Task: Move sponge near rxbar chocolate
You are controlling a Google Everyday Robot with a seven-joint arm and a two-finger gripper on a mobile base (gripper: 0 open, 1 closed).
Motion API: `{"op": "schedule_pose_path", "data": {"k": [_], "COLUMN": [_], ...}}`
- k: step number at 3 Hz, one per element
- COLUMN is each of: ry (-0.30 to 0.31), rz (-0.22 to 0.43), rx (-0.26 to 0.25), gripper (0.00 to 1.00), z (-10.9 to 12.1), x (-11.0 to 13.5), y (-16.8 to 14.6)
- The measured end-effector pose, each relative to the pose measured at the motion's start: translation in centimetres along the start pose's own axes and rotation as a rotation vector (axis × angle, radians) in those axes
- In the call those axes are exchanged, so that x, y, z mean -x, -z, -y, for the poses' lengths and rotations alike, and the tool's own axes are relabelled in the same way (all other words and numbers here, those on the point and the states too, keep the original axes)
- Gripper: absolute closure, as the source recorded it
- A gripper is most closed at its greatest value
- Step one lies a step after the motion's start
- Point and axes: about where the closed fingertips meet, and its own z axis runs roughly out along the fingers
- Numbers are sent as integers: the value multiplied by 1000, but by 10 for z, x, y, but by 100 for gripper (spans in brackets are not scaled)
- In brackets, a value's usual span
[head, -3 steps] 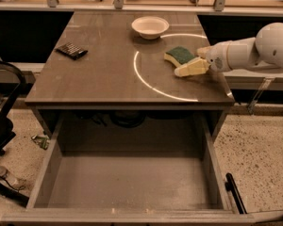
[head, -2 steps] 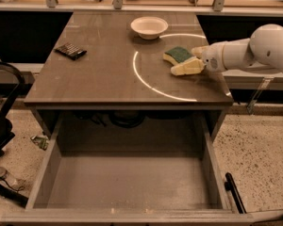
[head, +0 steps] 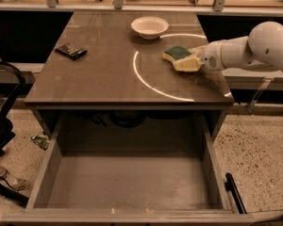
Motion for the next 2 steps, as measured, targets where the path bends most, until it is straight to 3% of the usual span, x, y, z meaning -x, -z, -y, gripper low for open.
{"op": "schedule_pose_path", "data": {"k": [1,2], "ry": [0,30], "rz": [0,7], "rx": [0,18], "gripper": [100,100], "z": [0,-1], "x": [0,25], "y": [0,2]}}
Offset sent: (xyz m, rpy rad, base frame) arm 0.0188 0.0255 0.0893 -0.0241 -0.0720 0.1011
